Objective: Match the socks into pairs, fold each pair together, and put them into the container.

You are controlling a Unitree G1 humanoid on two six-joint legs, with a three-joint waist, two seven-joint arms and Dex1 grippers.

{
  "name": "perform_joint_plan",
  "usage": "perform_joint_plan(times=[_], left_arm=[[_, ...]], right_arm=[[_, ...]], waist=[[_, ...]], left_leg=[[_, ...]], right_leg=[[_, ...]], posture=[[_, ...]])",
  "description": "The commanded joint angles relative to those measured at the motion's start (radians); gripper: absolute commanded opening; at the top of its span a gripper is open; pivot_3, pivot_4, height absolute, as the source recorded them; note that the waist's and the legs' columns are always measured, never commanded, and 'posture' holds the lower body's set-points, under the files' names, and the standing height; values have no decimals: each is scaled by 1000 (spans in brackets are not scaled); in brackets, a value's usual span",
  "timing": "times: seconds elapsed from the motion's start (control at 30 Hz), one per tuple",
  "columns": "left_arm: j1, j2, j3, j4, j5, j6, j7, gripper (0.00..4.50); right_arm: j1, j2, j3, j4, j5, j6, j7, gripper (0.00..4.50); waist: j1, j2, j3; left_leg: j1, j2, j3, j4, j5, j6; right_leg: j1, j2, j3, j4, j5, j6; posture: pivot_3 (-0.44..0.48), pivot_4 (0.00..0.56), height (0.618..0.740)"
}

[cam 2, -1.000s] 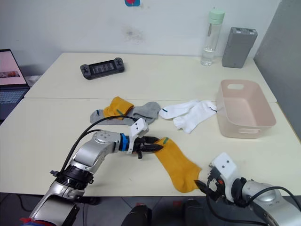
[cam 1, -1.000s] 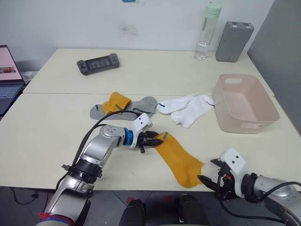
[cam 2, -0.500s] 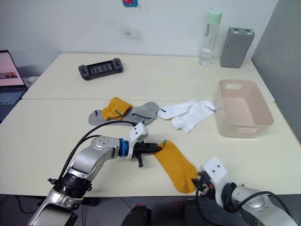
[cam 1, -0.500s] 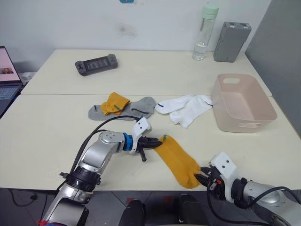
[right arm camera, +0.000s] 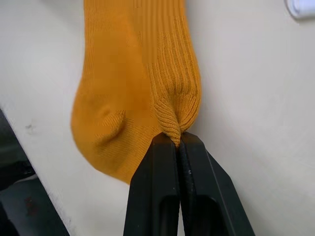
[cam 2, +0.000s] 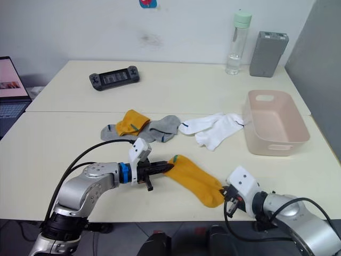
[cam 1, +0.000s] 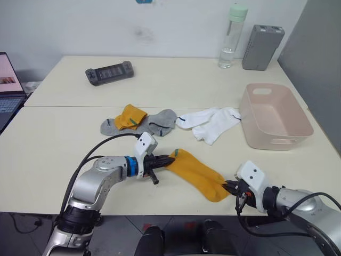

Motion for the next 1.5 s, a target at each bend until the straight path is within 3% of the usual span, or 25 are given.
perform_joint_plan(times=[0.03,0.3,0.77,0.87,1.23,1.4,1.5], left_arm=[[98,15,78,-129,-59,82,67,0],[315,-22,175,-278,-117,157,218,0],[434,-102,202,-349,-206,201,382,0],[436,-97,210,-352,-222,211,402,0],[505,-68,279,-411,-315,241,447,2997],[528,-47,307,-402,-312,193,443,4305],[528,-31,334,-378,-317,143,416,4471]], right_arm=[[-95,-13,73,45,3,-12,68,12],[-283,-17,200,160,-5,-20,176,12],[-386,-19,300,265,-103,-59,226,12],[-400,-15,304,277,-137,-87,219,708],[-400,-24,243,207,-101,-77,253,4475],[-385,-30,204,182,-88,-84,265,4500],[-377,-21,175,167,-89,-108,256,4500]], waist=[[-2,0,0],[13,-1,0],[10,0,0],[11,0,0],[8,0,0],[7,0,0],[7,0,0]], left_leg=[[0,0,0,0,0,0],[-1,0,-2,0,0,0],[-1,0,-1,0,0,0],[-1,-1,-1,0,0,0],[-1,0,-1,0,0,0],[0,0,-1,0,0,0],[1,1,-1,-1,0,0]], right_leg=[[0,0,0,0,1,-1],[1,-1,-2,-2,1,-1],[0,-1,-1,-2,1,-2],[1,-1,-1,-2,1,-2],[0,-1,-1,-2,0,-2],[0,-1,-1,-2,0,-2],[0,0,-2,-1,-1,-2]], posture=[[0,150,740],[0,150,740],[0,150,740],[0,150,740],[0,150,740],[0,150,740],[0,150,740]])
